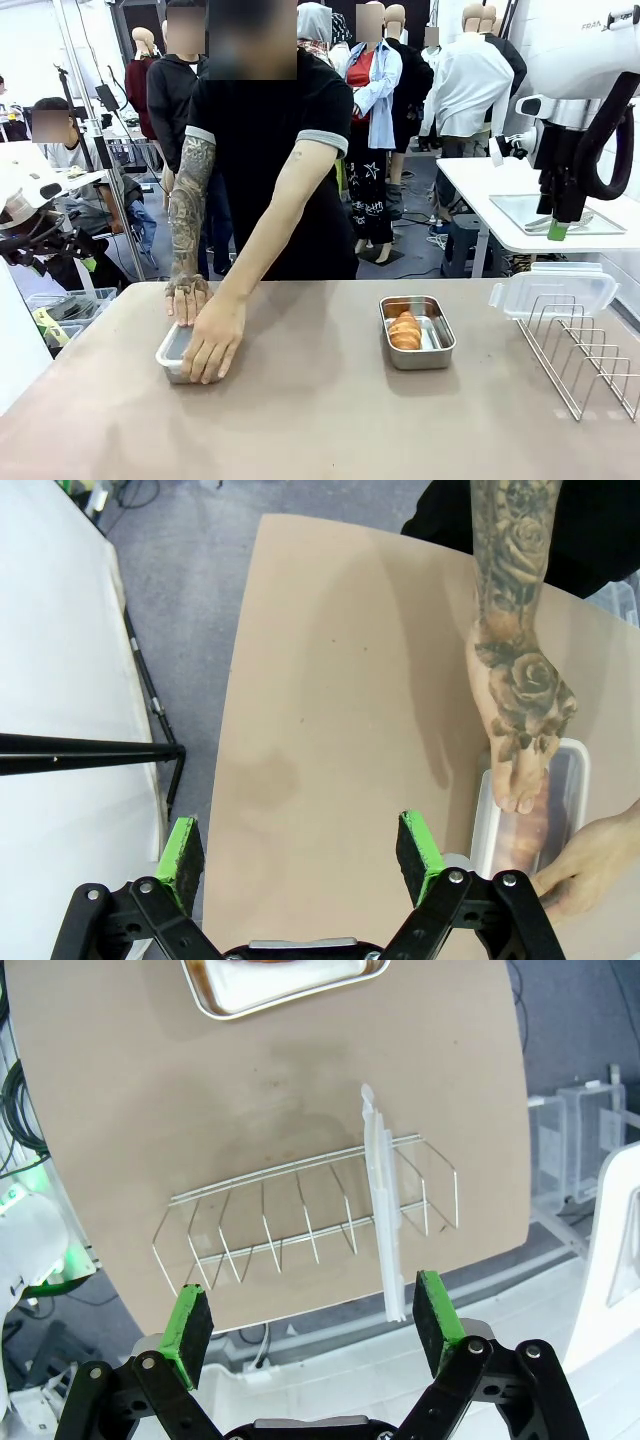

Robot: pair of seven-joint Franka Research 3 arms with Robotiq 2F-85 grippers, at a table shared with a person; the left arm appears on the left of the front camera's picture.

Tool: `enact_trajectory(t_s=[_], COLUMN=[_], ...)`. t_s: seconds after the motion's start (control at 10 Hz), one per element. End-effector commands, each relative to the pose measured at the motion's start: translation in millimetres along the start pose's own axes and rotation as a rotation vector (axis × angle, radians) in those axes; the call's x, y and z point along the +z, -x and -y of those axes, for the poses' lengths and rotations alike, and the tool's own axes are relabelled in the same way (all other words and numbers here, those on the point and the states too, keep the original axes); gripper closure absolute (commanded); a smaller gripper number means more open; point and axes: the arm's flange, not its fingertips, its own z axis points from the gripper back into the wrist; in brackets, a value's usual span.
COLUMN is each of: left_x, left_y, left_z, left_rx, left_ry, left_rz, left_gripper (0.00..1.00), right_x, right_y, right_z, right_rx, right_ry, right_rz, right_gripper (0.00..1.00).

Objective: Place the bread in airtight containers.
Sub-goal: Pick up one Airtight Container lid and hand it to the human.

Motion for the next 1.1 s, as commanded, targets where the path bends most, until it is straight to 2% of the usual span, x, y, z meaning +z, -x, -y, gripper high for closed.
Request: enact_trajectory(t_s=[0.0, 1.0], left_x=[1.1, 1.1], left_y=[0.7, 0.7], left_z=[-0.7, -0.7], left_rx=[0.005, 0.005], left_ry=[-0.002, -0.002], left_rz=[0.001, 0.001], left_gripper=[0.00, 0.00], right_x=[-1.0, -1.0], right_y=[0.3, 0.3], right_z=[-2.1, -2.1], right_rx=[-0.006, -0.006], right_ry=[-0.004, -0.004], right_rz=[0.008, 0.008], right_gripper=[0.00, 0.00])
